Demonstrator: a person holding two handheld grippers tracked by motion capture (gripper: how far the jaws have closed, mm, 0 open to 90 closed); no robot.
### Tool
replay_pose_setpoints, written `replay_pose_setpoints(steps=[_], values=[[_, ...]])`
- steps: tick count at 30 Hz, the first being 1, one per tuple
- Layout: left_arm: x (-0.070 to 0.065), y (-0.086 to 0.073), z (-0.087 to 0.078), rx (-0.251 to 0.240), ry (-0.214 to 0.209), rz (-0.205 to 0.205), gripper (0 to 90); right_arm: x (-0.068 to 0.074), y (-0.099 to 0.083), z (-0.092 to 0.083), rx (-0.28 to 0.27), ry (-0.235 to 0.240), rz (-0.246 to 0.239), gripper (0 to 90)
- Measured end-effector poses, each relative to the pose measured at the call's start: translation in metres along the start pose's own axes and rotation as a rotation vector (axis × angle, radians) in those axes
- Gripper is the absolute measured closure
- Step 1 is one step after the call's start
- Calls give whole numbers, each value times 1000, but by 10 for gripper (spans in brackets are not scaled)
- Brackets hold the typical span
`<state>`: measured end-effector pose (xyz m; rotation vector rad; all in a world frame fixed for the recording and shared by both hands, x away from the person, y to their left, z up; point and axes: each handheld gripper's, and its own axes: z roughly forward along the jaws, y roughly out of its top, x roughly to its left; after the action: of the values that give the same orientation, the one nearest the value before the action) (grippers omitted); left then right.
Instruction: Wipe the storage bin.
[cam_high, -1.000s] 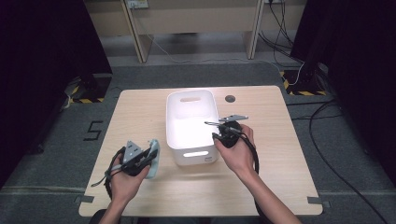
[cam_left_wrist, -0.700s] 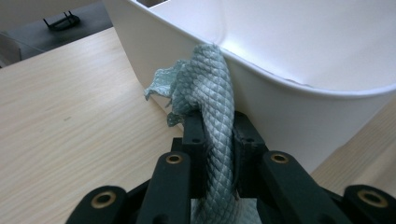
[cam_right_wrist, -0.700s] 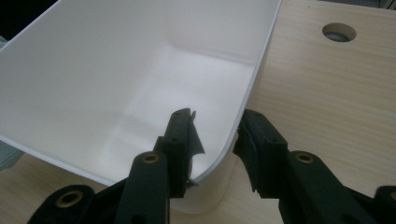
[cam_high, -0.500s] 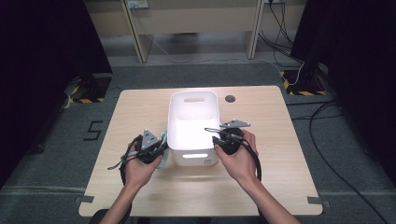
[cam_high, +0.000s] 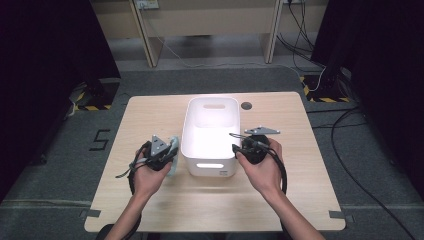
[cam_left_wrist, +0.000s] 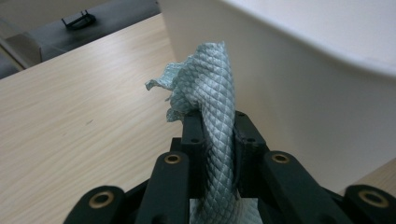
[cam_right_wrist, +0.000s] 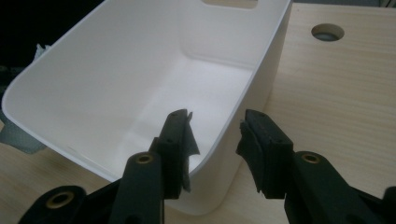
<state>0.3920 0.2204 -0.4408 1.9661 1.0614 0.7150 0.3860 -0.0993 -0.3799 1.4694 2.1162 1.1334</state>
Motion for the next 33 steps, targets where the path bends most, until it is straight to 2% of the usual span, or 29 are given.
replay_pose_setpoints(steps=[1,2,3,4,5,6,7,10,15,19,22,25,26,27,29,30,31,33], values=[[0,0,0,0,0,0,778,0,0,0,0,0,0,612],[9,-6,-2,14,13,-18,777,-4,2,-5,-25,0,6,610],[9,-6,-2,14,13,-18,778,-4,2,-5,-25,0,6,610],[15,-10,-2,20,26,-32,778,-6,3,-7,-34,-4,4,611],[24,-17,-2,51,34,-53,777,-14,3,-10,-50,-7,21,611],[24,-17,-2,51,34,-53,776,-14,3,-10,-50,-7,21,611],[36,-25,3,87,47,-77,776,-24,2,-12,-56,-25,38,612],[51,-37,14,143,57,-109,774,-39,-2,-12,-60,-55,51,612],[61,-46,30,182,62,-148,751,-66,-19,-2,-17,-90,74,612],[66,-55,42,215,70,-179,699,-78,-31,4,26,-89,99,606],[66,-58,43,207,78,-202,654,-80,-34,4,35,-88,96,602],[66,-58,40,201,92,-210,533,-83,-37,2,43,-91,100,597],[66,-57,34,178,93,-204,481,-85,-39,1,44,-92,98,596],[66,-57,34,178,93,-204,449,-85,-40,0,47,-93,97,596],[67,-58,20,102,81,-206,398,-88,-44,-2,52,-93,103,594],[67,-58,20,102,81,-206,371,-88,-44,-2,52,-93,103,594],[69,-62,9,74,72,-227,348,-92,-49,-6,56,-96,107,592],[70,-66,-3,47,79,-249,329,-94,-52,-8,57,-95,119,591]])
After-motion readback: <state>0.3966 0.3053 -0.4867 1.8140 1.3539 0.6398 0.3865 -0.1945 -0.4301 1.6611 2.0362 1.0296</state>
